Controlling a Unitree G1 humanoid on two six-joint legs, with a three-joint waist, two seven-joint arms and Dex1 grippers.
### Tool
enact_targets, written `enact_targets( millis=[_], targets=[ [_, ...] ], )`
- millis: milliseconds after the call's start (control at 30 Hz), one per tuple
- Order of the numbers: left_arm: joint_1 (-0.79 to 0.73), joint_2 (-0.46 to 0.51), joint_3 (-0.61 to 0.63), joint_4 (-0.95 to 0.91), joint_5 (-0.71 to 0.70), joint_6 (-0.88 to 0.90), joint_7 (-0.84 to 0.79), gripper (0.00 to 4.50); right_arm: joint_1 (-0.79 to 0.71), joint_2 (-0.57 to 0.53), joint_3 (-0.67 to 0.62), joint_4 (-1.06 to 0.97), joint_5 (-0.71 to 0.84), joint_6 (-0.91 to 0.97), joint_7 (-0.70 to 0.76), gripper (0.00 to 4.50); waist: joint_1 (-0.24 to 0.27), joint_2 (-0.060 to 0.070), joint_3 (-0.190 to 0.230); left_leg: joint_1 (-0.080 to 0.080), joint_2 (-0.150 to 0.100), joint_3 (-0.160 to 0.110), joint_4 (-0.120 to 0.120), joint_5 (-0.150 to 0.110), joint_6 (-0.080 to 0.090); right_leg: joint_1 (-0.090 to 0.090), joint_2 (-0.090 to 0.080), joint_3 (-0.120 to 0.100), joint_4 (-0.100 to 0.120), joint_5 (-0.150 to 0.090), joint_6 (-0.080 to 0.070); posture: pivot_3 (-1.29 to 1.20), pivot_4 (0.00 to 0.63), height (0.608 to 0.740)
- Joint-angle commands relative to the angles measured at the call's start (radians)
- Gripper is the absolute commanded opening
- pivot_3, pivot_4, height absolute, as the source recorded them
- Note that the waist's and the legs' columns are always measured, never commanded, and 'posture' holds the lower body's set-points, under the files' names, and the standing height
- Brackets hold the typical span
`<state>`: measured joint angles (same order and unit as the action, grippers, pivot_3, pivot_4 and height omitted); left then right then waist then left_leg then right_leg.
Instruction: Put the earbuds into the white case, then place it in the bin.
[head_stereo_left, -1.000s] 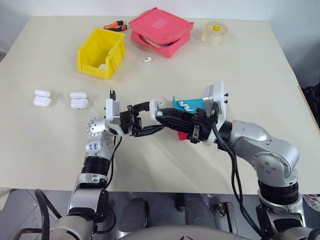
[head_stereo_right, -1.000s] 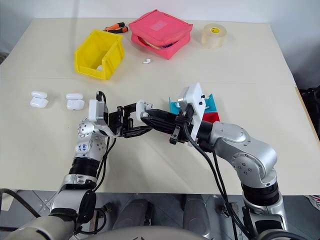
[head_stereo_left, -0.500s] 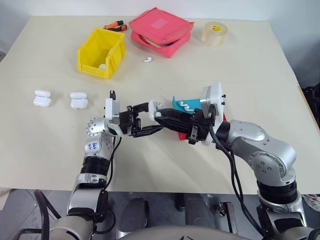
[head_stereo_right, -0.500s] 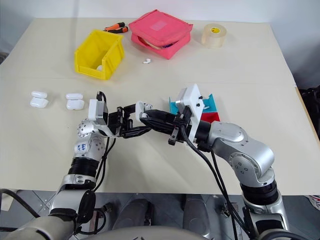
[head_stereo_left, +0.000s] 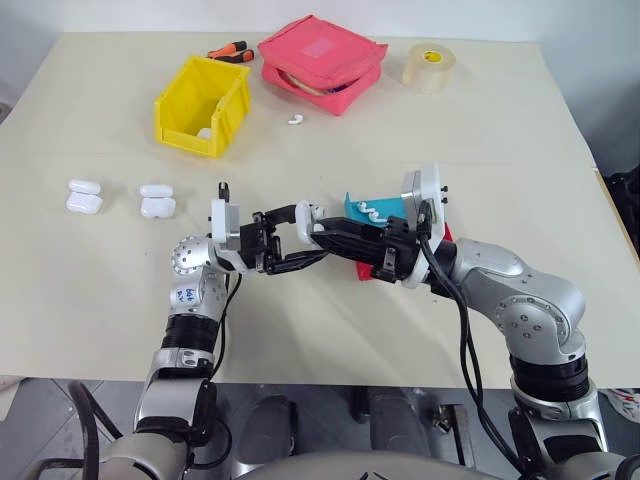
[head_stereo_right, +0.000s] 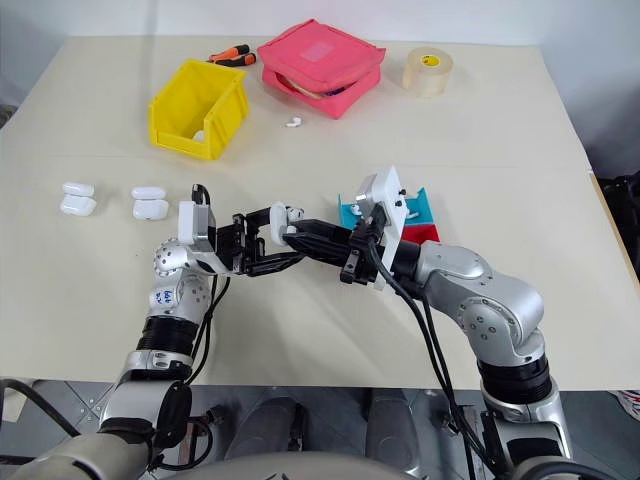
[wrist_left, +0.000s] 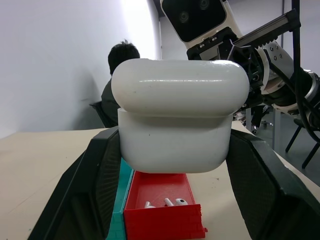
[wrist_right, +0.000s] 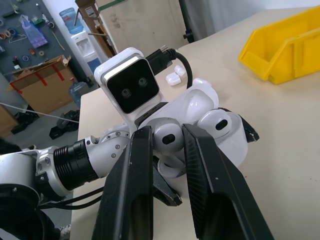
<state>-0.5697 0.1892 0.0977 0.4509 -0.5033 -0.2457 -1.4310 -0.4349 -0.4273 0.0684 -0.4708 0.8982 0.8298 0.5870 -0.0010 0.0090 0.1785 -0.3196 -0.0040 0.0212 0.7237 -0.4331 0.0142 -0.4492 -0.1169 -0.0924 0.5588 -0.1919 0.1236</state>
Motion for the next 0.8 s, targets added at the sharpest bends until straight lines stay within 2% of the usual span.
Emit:
enact_targets(
  millis=[33,367,800],
  targets=[
    [-0.036,-0.034,-0.009,-0.083,-0.049,-0.044,-0.022,2.78,0.028,-0.03,0.031,0.102,-0.069,0.047,-0.017,0.49,0.0,0.0,0.0,0.0,0.0,0.0,0.0,0.0,0.0,0.0,0.0,0.0,0.0,0.0,0.0,0.0,0.15,0.74],
    [-0.032,-0.03,-0.009,-0.078,-0.048,-0.046,-0.019,2.78,0.005,-0.068,0.04,0.08,-0.08,0.038,0.027,0.49,0.0,0.0,0.0,0.0,0.0,0.0,0.0,0.0,0.0,0.0,0.0,0.0,0.0,0.0,0.0,0.0,0.15,0.74],
    [-0.029,-0.03,-0.011,-0.068,-0.04,-0.048,-0.016,2.78,-0.03,-0.065,0.031,0.029,-0.064,0.02,0.066,0.49,0.0,0.0,0.0,0.0,0.0,0.0,0.0,0.0,0.0,0.0,0.0,0.0,0.0,0.0,0.0,0.0,0.15,0.74]
  ],
)
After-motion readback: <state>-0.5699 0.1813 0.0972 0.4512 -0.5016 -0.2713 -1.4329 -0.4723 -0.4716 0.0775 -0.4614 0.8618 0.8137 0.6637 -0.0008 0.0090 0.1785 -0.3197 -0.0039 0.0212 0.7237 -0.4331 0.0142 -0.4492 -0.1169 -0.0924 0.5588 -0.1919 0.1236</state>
